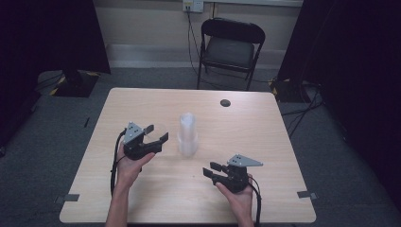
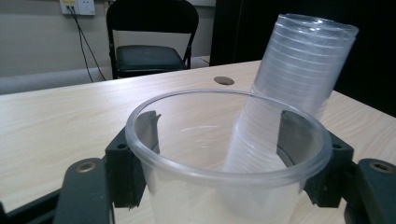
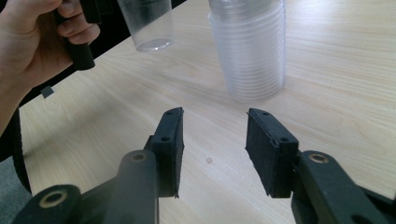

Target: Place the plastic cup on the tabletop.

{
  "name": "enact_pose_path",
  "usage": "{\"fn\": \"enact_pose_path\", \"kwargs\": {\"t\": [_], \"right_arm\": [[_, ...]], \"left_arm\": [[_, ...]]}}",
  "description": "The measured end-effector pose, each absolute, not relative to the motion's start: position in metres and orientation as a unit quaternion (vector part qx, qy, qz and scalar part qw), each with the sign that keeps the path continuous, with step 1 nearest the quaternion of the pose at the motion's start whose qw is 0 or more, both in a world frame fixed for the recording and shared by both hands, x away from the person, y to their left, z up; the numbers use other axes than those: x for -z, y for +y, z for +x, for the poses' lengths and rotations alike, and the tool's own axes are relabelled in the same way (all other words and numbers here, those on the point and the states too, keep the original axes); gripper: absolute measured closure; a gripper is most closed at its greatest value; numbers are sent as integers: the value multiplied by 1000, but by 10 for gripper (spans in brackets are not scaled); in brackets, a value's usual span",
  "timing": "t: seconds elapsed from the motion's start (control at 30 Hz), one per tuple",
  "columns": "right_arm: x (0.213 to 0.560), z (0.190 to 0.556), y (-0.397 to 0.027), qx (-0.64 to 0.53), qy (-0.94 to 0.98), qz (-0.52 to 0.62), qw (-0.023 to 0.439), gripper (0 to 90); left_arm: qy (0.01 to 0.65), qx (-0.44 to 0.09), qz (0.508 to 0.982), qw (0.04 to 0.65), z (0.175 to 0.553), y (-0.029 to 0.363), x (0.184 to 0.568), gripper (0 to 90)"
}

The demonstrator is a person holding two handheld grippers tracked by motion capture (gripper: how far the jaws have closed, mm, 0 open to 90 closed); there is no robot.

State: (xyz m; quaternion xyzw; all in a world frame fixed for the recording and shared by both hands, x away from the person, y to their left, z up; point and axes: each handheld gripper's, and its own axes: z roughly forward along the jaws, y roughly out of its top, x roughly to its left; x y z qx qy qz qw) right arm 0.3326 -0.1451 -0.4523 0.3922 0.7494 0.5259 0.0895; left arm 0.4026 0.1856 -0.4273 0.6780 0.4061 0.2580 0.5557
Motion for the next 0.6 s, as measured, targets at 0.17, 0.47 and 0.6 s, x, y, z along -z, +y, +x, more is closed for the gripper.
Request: {"fn": "enact_pose_path", "kwargs": {"t": [0.17,0.47,0.6], "right_arm": [[453,331,-148,-529,748,390,94,560],[455,334,-151,-525,749,394,91,555],[456,336,-151,-526,749,392,88,555]], "left_arm": [[405,-270,688,538,414,187,427,296],[418,-289,675,535,437,189,425,292],[439,-300,669,519,450,197,428,286]]}}
